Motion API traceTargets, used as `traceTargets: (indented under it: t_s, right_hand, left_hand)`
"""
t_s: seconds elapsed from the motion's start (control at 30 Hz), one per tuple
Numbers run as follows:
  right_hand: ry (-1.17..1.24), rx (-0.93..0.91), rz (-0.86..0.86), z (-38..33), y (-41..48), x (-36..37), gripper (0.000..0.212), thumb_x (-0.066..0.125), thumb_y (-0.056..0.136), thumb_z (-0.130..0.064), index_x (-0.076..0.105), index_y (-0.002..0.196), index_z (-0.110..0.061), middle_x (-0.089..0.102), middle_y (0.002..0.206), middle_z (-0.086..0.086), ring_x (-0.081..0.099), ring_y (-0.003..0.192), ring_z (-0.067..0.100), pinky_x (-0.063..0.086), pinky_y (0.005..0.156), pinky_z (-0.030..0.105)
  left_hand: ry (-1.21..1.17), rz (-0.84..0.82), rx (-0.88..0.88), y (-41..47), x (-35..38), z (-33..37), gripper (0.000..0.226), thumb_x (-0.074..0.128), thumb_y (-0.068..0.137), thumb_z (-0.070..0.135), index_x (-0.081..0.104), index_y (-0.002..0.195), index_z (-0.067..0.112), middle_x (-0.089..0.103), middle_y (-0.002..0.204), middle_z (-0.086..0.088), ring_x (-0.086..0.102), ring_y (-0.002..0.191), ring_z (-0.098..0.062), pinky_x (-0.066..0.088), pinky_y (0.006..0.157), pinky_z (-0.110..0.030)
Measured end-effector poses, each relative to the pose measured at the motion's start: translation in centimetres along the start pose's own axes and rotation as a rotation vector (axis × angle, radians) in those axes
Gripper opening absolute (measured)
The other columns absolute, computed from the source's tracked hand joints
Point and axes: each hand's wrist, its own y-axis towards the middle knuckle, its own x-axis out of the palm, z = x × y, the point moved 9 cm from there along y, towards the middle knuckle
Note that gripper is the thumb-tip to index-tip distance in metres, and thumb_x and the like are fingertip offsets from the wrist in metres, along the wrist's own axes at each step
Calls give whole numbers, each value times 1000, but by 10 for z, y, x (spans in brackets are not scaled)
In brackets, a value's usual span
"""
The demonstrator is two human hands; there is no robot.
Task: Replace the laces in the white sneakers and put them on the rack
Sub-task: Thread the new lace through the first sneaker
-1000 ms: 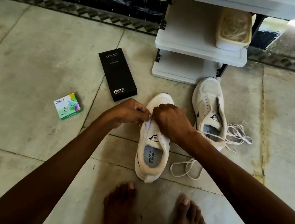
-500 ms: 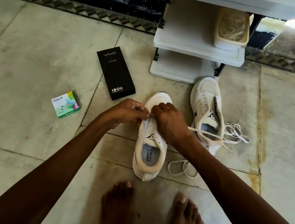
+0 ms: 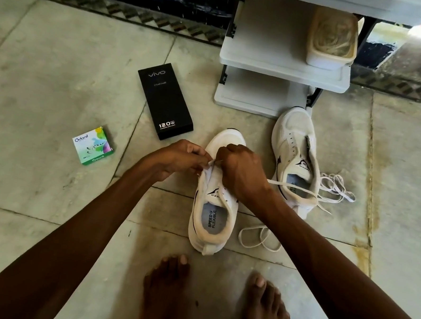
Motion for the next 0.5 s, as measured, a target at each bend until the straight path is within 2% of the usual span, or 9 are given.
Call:
traceTargets:
  t_s: [0.23,0.37,0.5]
  right_hand:
    - [-37,25,25,-2,-1,-2,22,59,82,-5,64,103,-8,65,100,13,60,94,34,44,68,38]
    - [-20,34,51,-3,-4,-2,18,61,81,-3,65,98,-6,66,94,15,61,88,35,46,63,38]
    - [-76,38,38,-6,-4,0,18,72,68,0,64,84,-4,65,78,15,62,72,36,35,50,32]
  left_hand:
    - [-38,-40,-31,0,1,-1,23,65,87,3,68,110,2,71,97,-7,67,84,-12,52,59,-13]
    - [-40,-47,-35,1,2,0,23,64,88,3,67,111,1,70,96,-7,66,84,-11,52,59,-12]
    - [-55,-46,-42,0,2,-1,17,62,90,5,68,106,3,70,94,-5,66,84,-11,52,60,-12]
